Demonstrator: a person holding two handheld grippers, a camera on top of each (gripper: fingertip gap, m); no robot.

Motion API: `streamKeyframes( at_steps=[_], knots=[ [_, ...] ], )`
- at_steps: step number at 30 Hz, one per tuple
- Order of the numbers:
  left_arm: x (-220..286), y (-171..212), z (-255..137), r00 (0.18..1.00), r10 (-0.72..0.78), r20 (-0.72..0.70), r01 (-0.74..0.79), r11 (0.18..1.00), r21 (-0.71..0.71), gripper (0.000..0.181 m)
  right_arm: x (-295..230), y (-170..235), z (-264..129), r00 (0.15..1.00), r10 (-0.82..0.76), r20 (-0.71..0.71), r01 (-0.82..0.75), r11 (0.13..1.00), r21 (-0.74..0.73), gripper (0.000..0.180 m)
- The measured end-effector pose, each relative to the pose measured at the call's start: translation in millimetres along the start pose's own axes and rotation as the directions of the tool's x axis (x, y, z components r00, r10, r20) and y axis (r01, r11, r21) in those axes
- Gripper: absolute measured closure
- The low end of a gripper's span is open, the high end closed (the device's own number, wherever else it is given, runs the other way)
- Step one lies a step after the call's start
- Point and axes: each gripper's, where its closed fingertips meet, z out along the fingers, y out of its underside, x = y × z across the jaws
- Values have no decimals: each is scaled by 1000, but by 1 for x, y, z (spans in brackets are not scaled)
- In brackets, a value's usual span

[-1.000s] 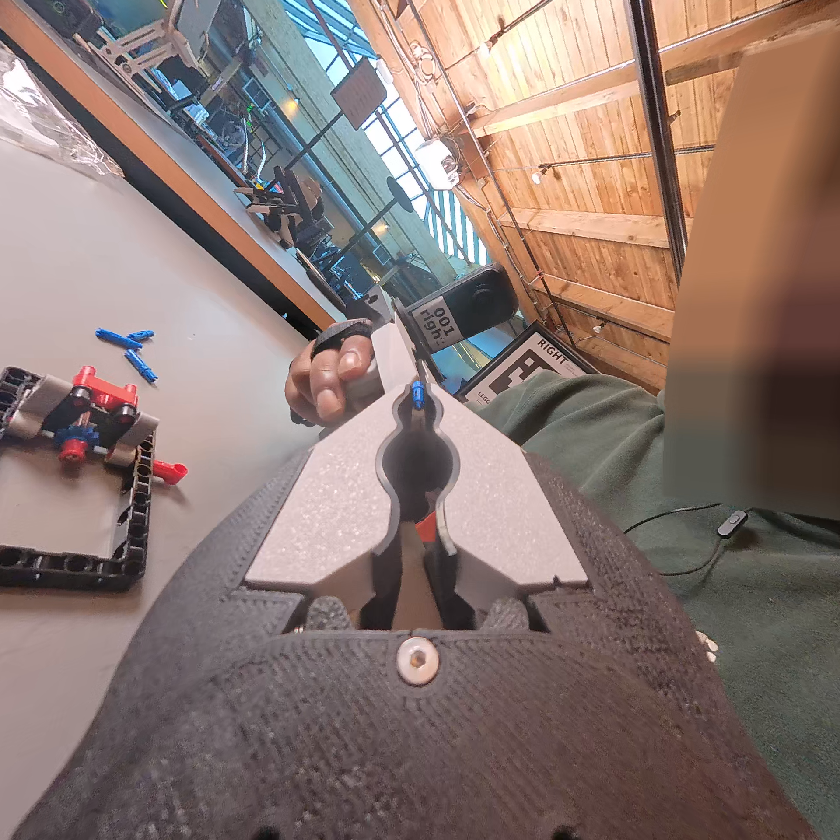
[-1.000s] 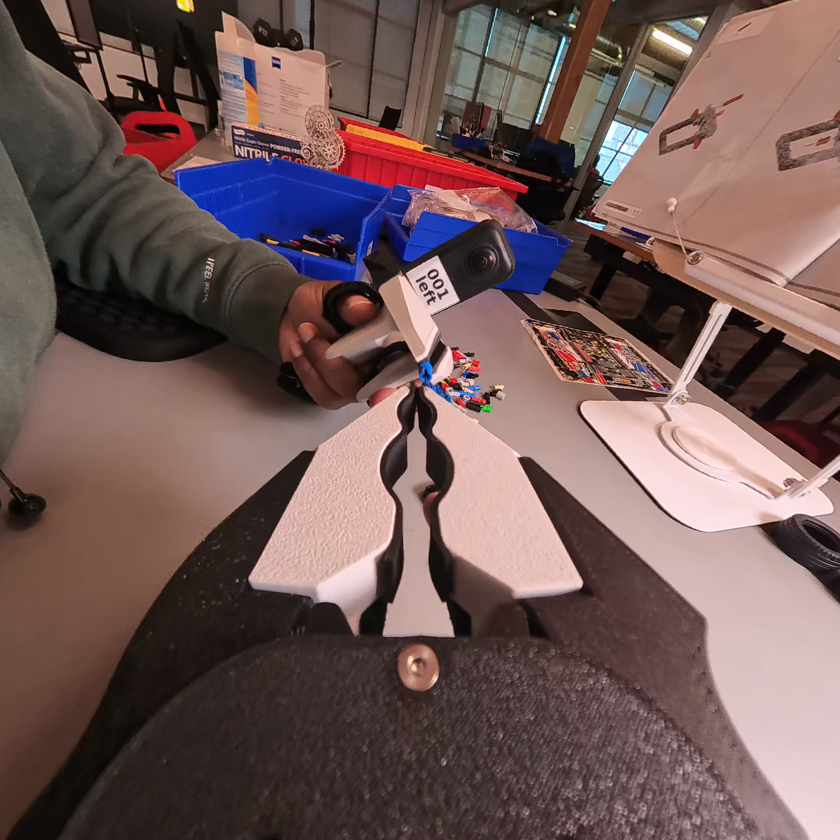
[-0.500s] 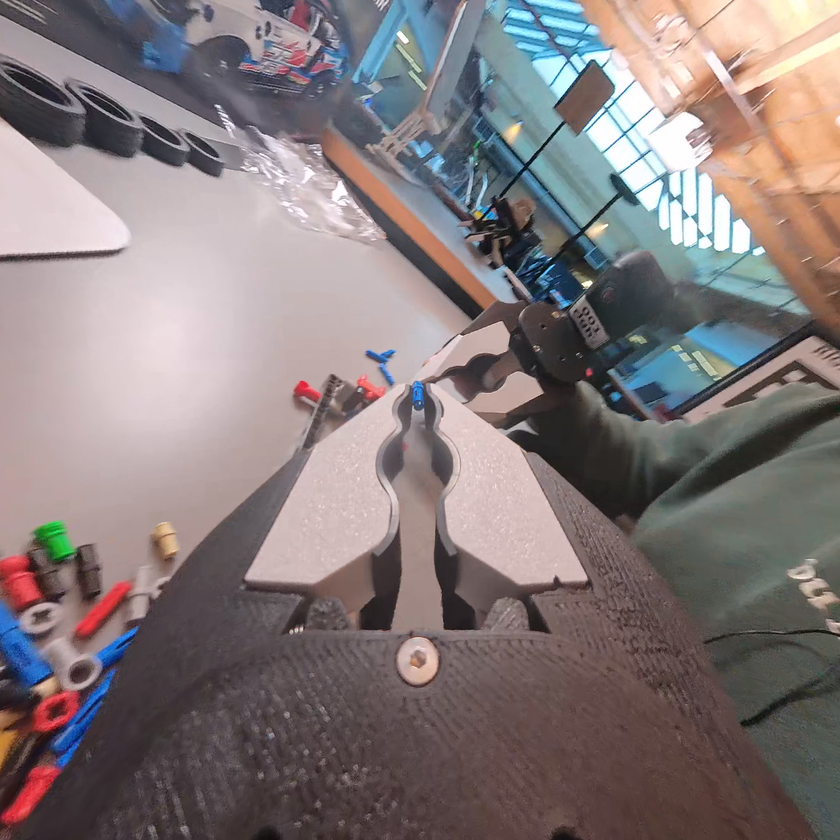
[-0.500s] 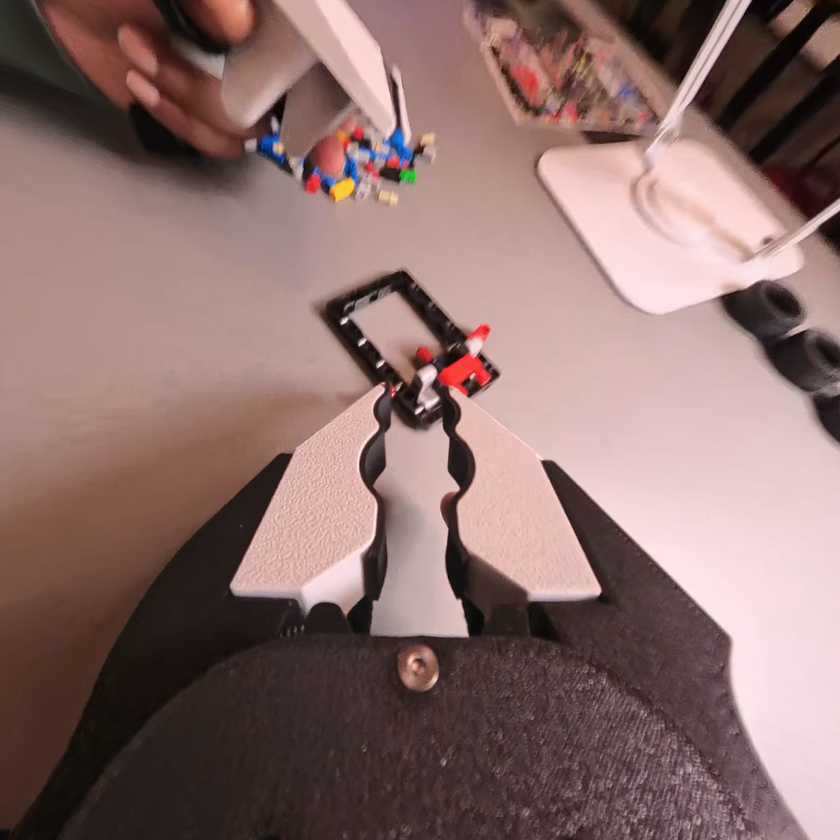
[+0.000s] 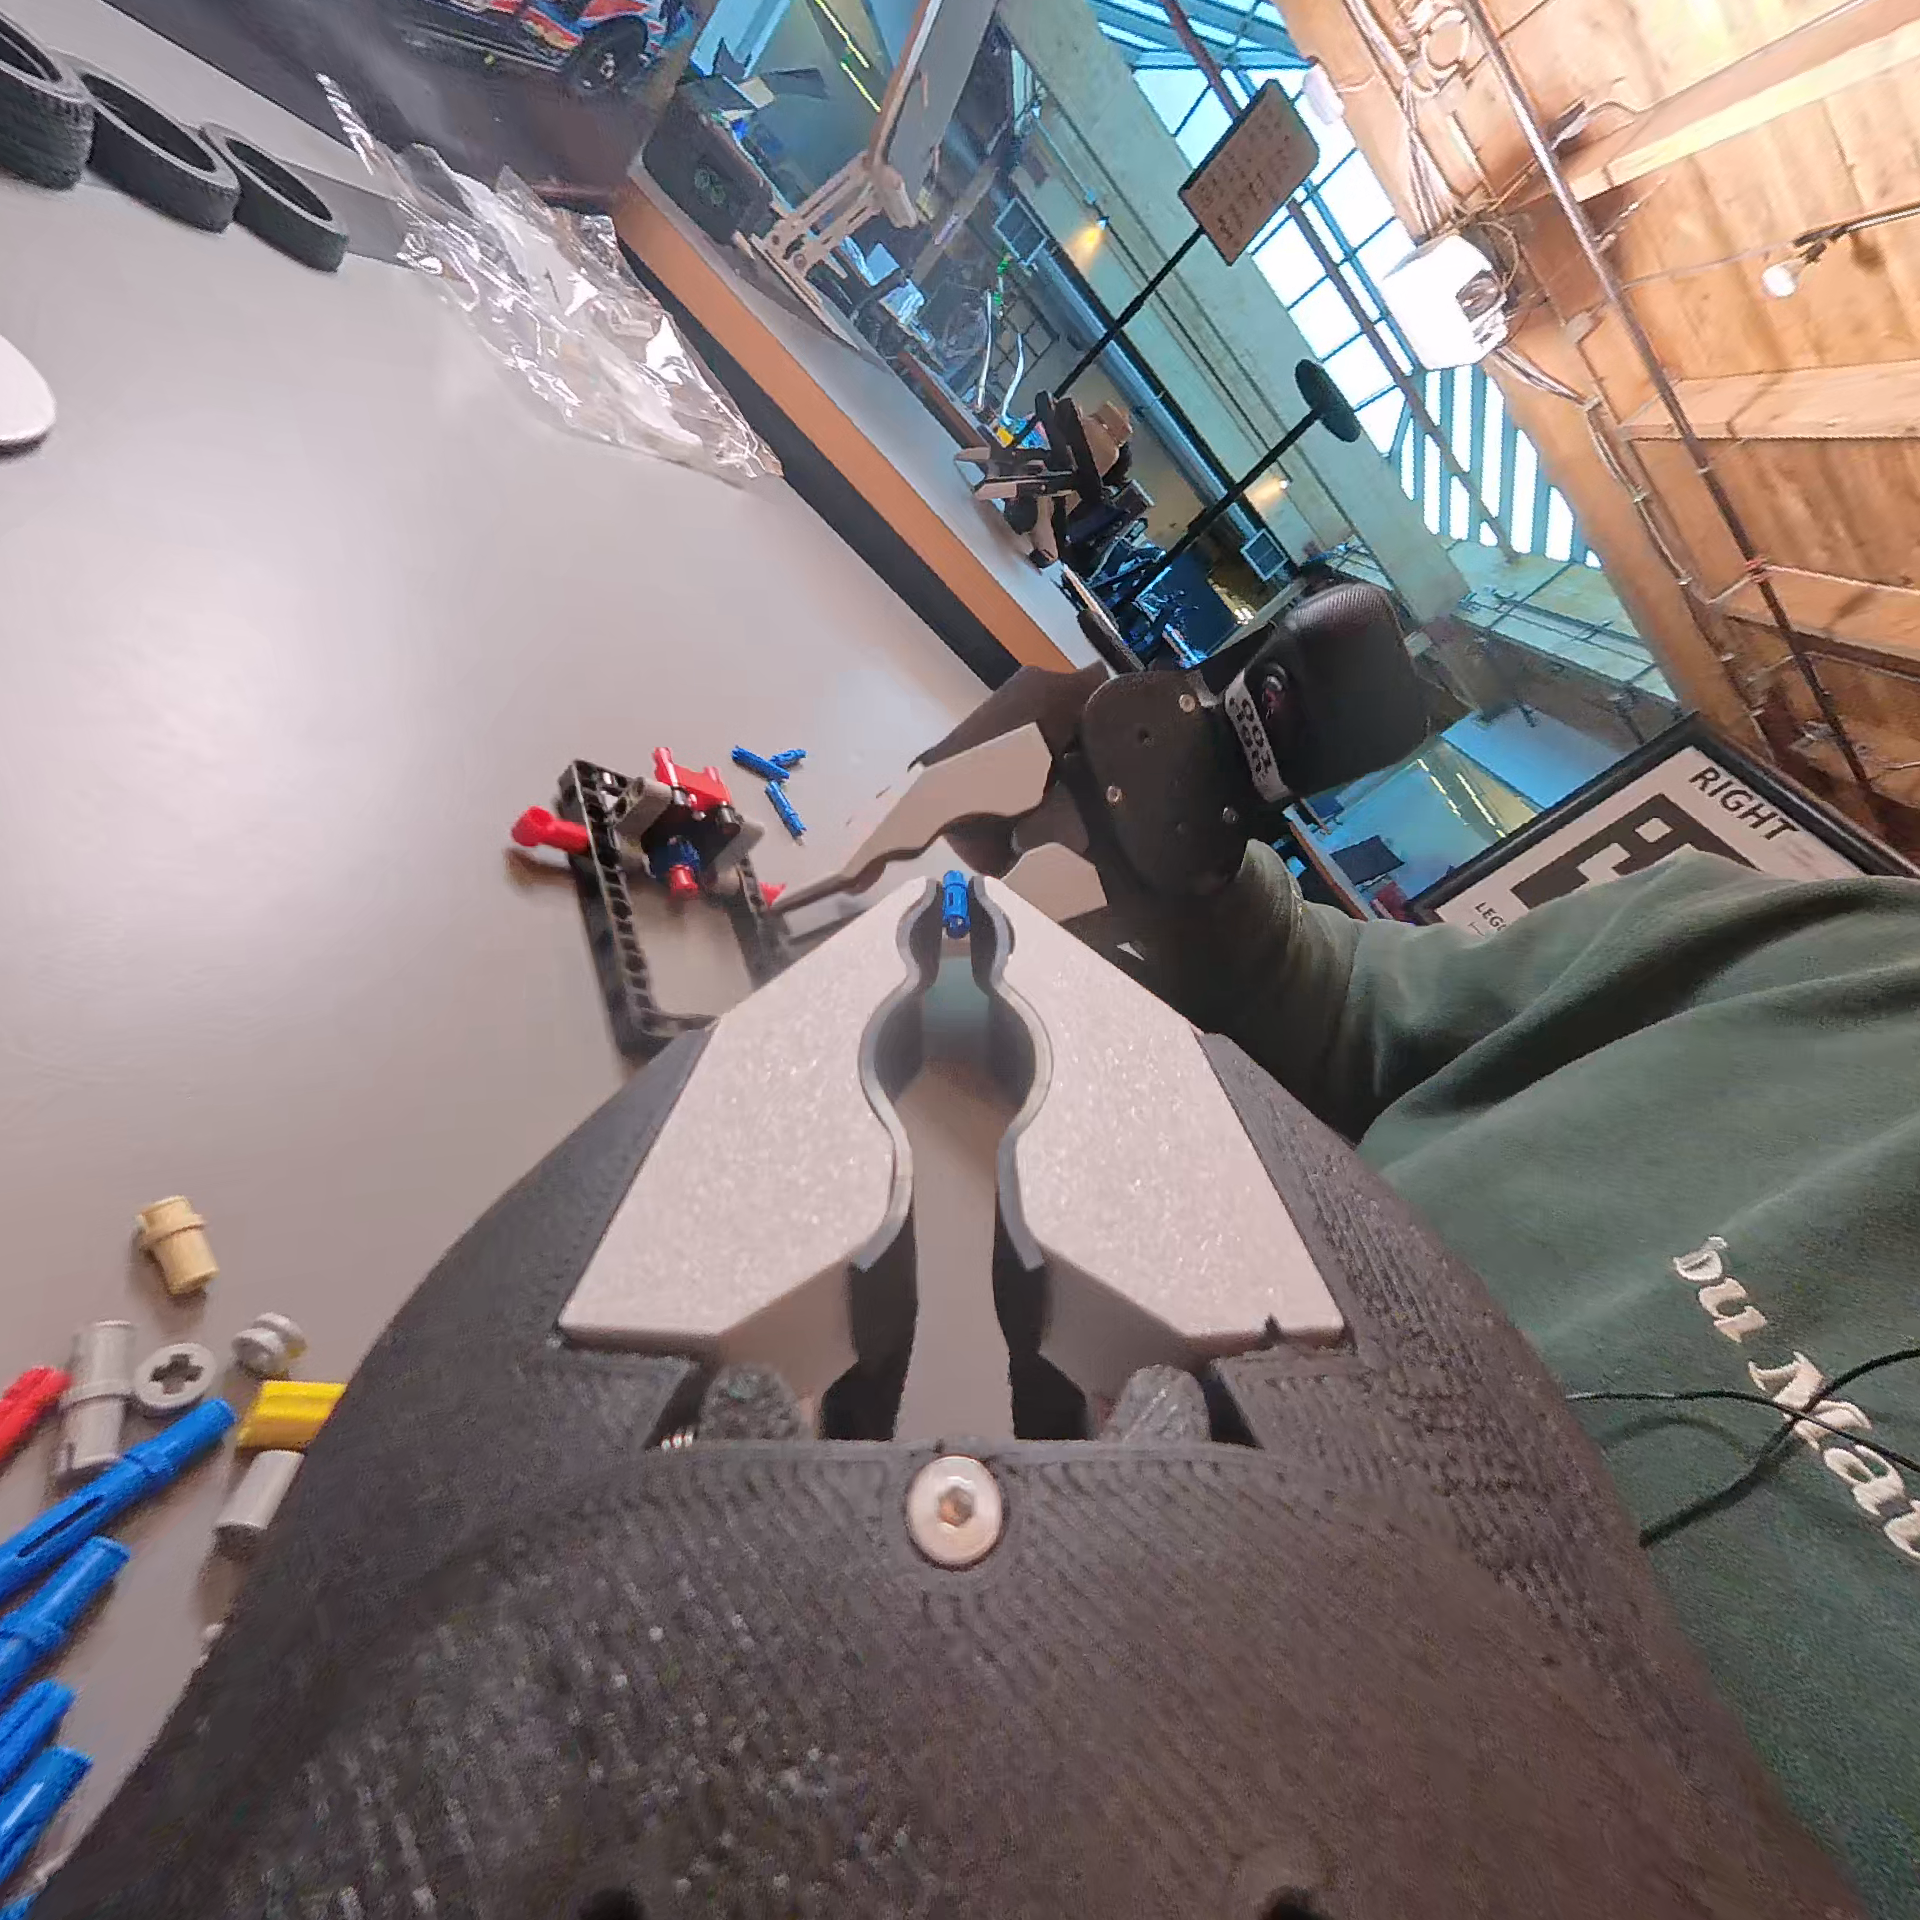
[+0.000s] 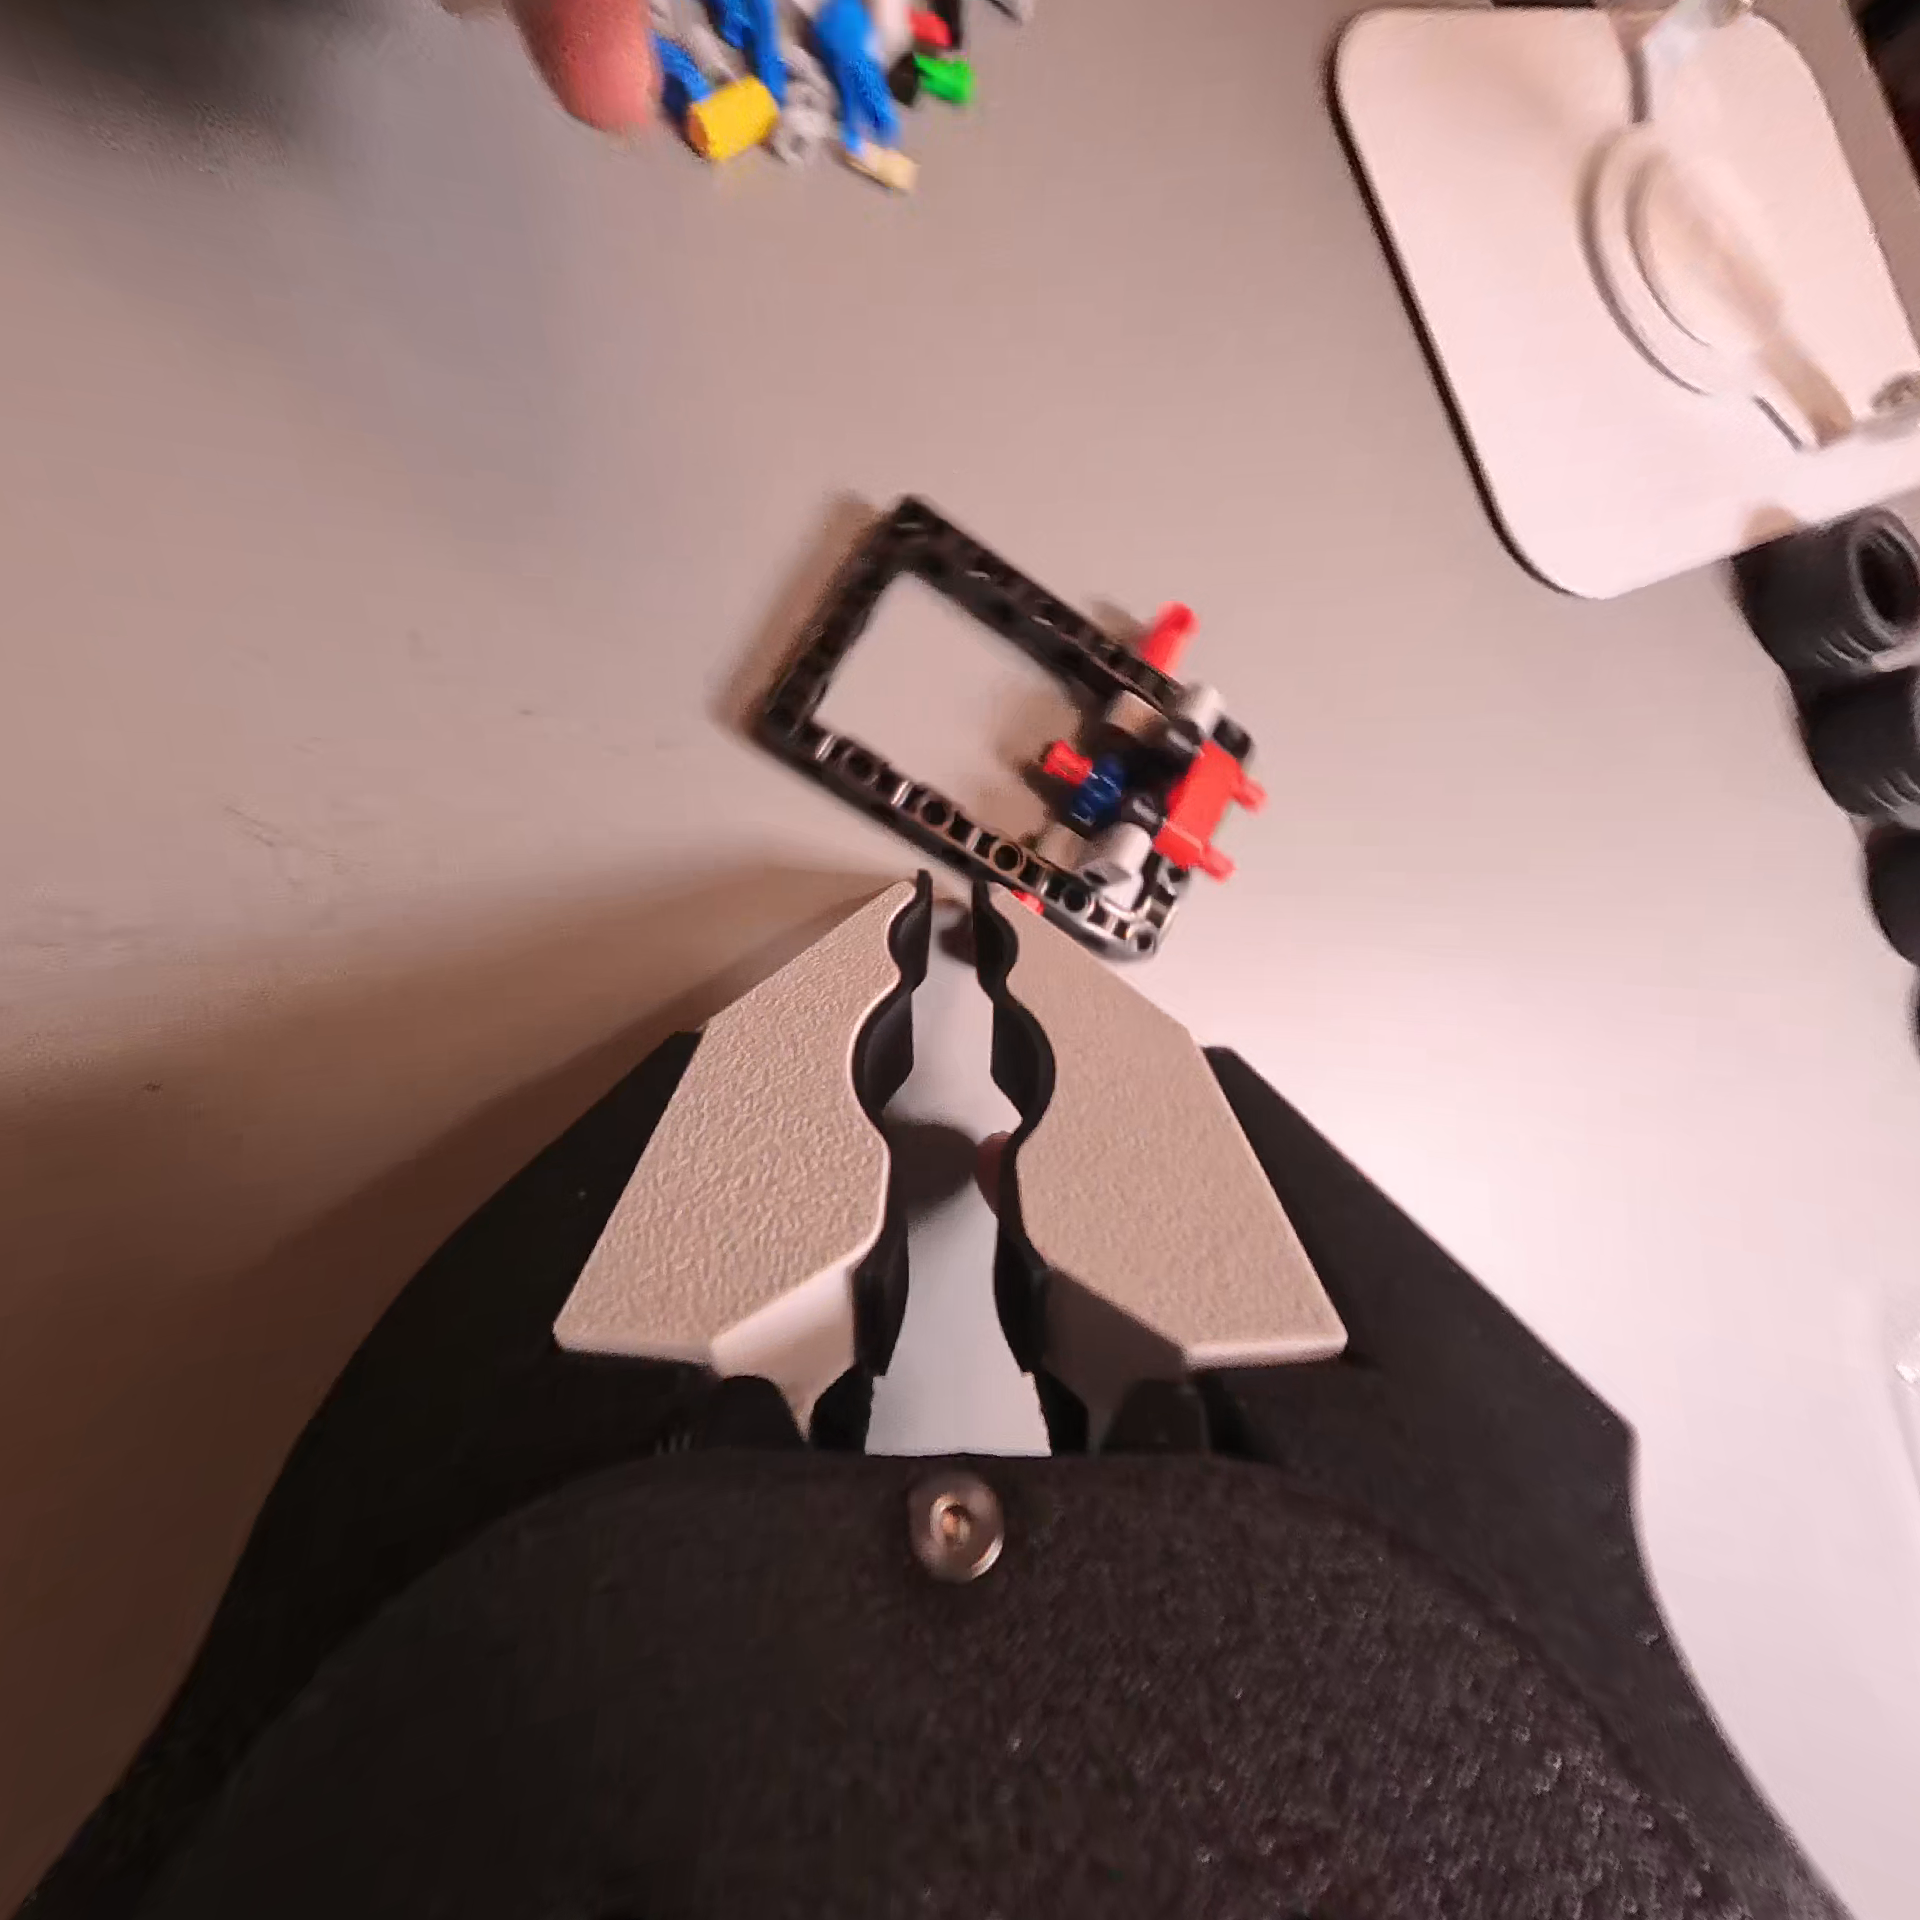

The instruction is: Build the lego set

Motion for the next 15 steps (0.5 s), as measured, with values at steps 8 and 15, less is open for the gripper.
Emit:
streamKeyframes(
  at_steps=[8,15],
  knots=[
    [-2,7,5,999,26,22,-26,999,-33,178,-1,-10,-14,998,23,54,-30,992,121,158],
    [-2,12,9,999,36,27,-35,998,-57,178,-10,-12,-9,993,-32,117,22,996,90,152]
  ],
)
